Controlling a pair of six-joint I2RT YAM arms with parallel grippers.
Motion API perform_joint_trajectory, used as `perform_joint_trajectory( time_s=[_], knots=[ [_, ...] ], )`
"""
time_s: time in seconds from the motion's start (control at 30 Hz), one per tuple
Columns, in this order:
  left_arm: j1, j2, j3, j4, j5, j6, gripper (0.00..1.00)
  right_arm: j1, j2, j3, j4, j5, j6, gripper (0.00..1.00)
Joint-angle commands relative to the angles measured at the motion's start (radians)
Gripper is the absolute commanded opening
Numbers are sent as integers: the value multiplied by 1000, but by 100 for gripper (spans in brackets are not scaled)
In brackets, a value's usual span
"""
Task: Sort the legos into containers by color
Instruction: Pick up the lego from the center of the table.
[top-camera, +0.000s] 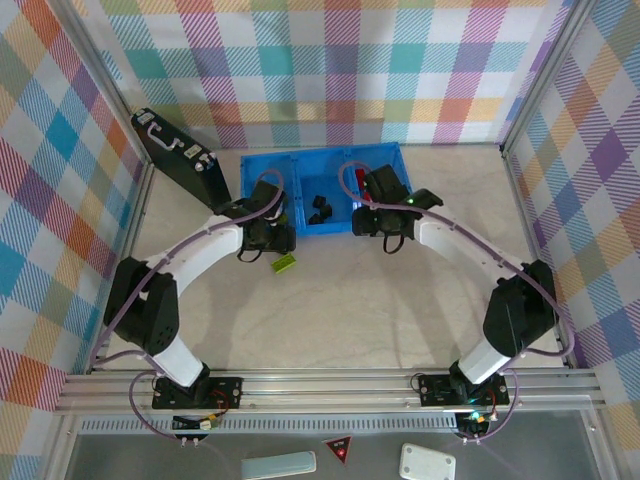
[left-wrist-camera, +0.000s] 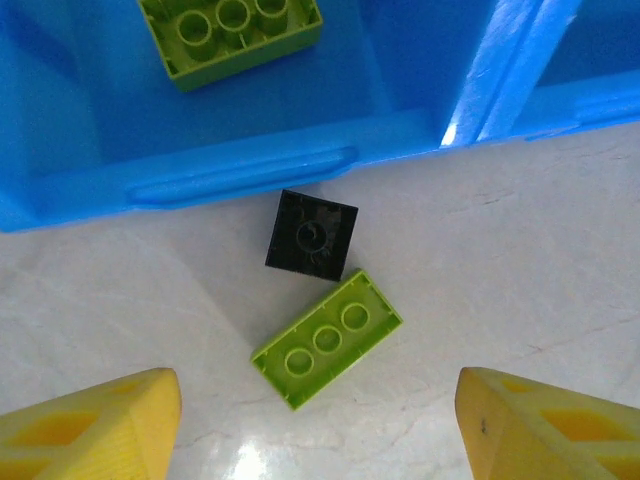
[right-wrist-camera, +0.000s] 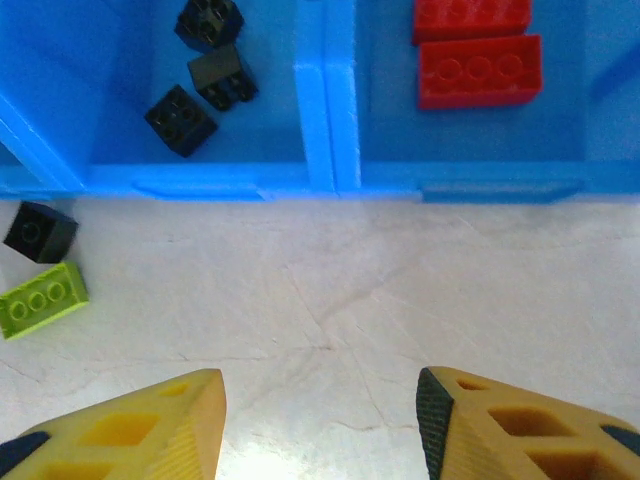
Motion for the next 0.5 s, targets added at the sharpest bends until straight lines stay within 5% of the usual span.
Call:
perform_joint_trajectory(
  time_s=[0.0,0.47],
  knots=[
    [-6,50,-15,55,-16,-10,72,-2,-59,-39,0,38,23,55],
    [-4,248,67,102,-50,43,64,-2,-183,-193,-32,65,84,54]
  ],
)
